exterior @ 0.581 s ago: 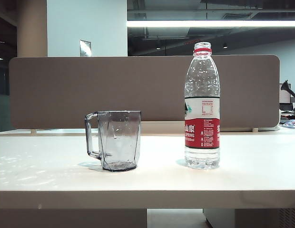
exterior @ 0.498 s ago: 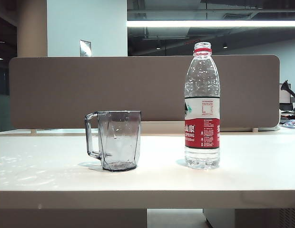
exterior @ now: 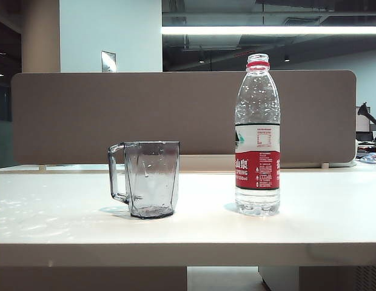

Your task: Pick up the mineral water bottle on the table and pour water into the mug until it's half full.

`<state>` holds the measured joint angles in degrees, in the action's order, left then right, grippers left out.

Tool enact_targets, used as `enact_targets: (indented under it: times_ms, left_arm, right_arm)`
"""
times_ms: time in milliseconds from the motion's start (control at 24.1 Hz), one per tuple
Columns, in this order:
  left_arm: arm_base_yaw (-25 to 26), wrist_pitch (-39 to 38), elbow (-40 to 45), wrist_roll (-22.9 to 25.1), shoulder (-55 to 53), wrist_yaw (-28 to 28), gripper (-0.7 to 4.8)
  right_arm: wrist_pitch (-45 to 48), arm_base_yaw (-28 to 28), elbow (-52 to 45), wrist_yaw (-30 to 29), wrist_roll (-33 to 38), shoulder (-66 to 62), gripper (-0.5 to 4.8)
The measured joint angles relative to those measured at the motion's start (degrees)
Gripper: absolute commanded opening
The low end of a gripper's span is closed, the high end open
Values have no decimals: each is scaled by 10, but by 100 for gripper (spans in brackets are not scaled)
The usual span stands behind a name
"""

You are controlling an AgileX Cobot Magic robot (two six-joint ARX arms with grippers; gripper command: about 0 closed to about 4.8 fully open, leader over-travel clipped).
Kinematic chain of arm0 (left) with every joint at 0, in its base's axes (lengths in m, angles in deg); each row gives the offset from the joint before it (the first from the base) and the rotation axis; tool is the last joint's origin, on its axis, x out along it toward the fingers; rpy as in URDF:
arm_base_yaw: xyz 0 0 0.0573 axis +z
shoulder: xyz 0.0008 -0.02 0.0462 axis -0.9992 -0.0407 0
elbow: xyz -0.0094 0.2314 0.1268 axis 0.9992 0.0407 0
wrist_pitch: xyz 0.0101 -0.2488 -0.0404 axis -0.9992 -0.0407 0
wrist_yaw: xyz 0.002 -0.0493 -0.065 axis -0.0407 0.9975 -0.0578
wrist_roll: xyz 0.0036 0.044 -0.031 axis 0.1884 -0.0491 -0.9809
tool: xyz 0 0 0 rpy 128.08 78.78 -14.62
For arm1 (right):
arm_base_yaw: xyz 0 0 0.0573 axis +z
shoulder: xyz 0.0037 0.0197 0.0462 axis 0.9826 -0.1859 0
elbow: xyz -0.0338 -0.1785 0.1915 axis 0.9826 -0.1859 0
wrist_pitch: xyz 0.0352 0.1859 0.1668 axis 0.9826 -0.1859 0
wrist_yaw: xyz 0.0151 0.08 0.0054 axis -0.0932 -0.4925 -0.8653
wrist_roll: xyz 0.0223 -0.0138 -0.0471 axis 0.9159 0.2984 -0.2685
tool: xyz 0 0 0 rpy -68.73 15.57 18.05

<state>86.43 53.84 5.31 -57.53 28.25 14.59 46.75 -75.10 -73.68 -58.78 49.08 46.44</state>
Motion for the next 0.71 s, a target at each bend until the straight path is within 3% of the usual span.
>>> enact_targets:
  times_ms: [249,457,581,706]
  left_arm:
    - [-50,-84,-100,0,-128,-2,-4]
    - [-144,-174,-214,0,-215,-2,-4]
    - [-197,-171,-255,0,-255,-2,-4]
    - [-271,-89,-271,0,-316,-2,-4]
  right_arm:
    - [21,1,74,-5,9,0,0]
    - [28,3,139,-45,35,0,0]
    - [12,7,176,-88,37,-1,0]
    - [-80,12,240,-129,36,-26,4]
